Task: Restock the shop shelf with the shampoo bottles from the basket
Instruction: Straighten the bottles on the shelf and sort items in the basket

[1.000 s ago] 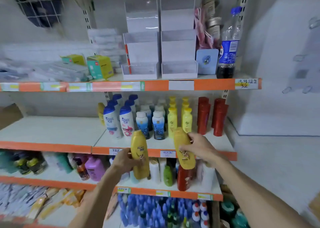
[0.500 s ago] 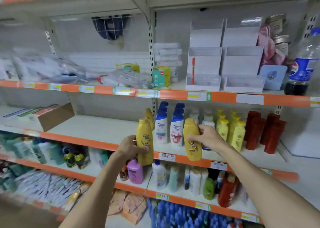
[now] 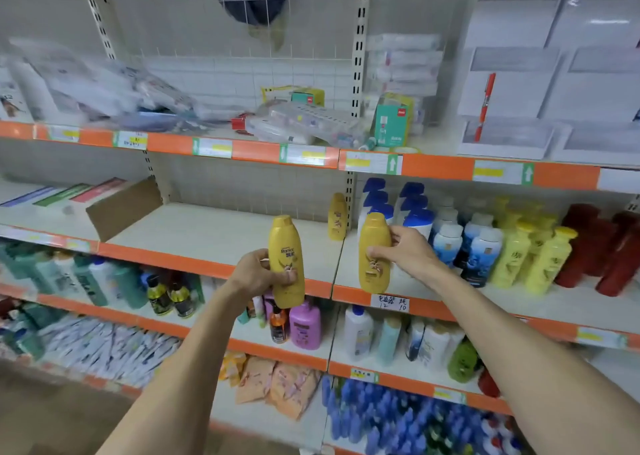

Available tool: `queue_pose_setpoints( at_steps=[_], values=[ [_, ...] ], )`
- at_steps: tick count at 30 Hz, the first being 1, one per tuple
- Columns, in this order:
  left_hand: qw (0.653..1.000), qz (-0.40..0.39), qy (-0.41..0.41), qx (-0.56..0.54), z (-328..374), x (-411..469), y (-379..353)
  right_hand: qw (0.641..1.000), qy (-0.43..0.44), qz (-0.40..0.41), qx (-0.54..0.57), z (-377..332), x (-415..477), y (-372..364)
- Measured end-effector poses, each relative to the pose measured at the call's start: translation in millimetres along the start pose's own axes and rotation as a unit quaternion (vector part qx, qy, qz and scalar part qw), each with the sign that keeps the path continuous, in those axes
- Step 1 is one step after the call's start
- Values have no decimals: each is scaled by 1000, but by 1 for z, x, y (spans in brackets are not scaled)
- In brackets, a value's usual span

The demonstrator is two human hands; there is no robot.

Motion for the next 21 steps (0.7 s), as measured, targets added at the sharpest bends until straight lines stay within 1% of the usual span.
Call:
queue_pose_setpoints(
  at_steps=[9, 13, 16, 21],
  values=[
    [999, -16, 7, 49, -10, 112, 24, 999, -31, 18, 28, 24, 87, -37],
    [999, -23, 24, 32, -16, 145, 37, 999, -26, 18, 7, 13, 122, -53],
    [999, -28, 29, 29, -20, 171, 45, 999, -23, 20, 16, 11, 145, -69],
    [997, -54, 39, 36, -31, 207, 55, 996, -69, 43, 46, 30, 174, -96]
  ],
)
Point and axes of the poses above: each hand's wrist, its own x-axis towards the middle knuckle, its own y-axis out of the back of the hand, z = x × y, the point moved 7 cm from there along x, towards the middle knuckle, and after that the axes turned 4 degrees about -z, right-handed, at the moved point
